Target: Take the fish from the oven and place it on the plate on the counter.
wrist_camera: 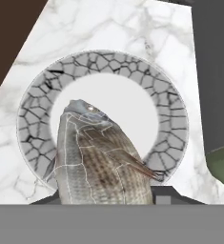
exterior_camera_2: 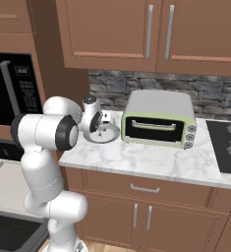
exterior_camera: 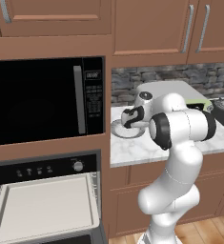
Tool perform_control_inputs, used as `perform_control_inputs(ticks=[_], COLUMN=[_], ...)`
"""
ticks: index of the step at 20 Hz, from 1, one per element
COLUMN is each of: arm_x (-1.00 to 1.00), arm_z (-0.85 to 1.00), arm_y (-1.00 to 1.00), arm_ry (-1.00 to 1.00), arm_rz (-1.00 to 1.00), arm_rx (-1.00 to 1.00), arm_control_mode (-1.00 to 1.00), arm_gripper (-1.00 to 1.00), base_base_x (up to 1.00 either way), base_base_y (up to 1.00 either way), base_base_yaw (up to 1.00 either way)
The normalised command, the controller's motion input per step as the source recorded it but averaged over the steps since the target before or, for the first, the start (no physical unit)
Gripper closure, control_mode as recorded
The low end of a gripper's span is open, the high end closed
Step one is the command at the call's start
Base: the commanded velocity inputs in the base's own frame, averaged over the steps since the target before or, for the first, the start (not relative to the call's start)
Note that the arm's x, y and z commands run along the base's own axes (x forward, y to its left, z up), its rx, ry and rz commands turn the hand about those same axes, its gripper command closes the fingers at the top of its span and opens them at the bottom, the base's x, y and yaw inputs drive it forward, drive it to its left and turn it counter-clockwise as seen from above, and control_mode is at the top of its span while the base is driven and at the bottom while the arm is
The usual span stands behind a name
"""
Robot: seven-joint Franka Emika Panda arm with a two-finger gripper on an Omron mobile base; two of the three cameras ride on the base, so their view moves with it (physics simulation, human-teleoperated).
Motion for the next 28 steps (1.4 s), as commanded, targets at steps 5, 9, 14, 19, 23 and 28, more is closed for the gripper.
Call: perform_control_inputs(ticks=[5,9,14,19,23,28], arm_x=[0.0,0.0,0.0,0.01,0.16,0.18], arm_z=[0.0,0.0,-0.05,-0.29,-0.17,-0.29], arm_y=[0.0,0.0,0.0,0.14,0.22,0.13], arm_ry=[0.2,0.11,0.06,0.0,0.0,0.0], arm_rz=[0.01,0.01,0.03,0.04,0.01,0.0], arm_rx=[0.0,0.0,0.0,0.0,0.0,0.0], arm_control_mode=[-1.0,-1.0,-1.0,-1.0,-1.0,-1.0], arm_gripper=[1.0,1.0,1.0,1.0,1.0,1.0], base_base_x=[0.0,0.0,0.0,0.0,0.0,0.0], base_base_y=[0.0,0.0,0.0,0.0,0.0,0.0], base_base_yaw=[0.0,0.0,0.0,0.0,0.0,0.0])
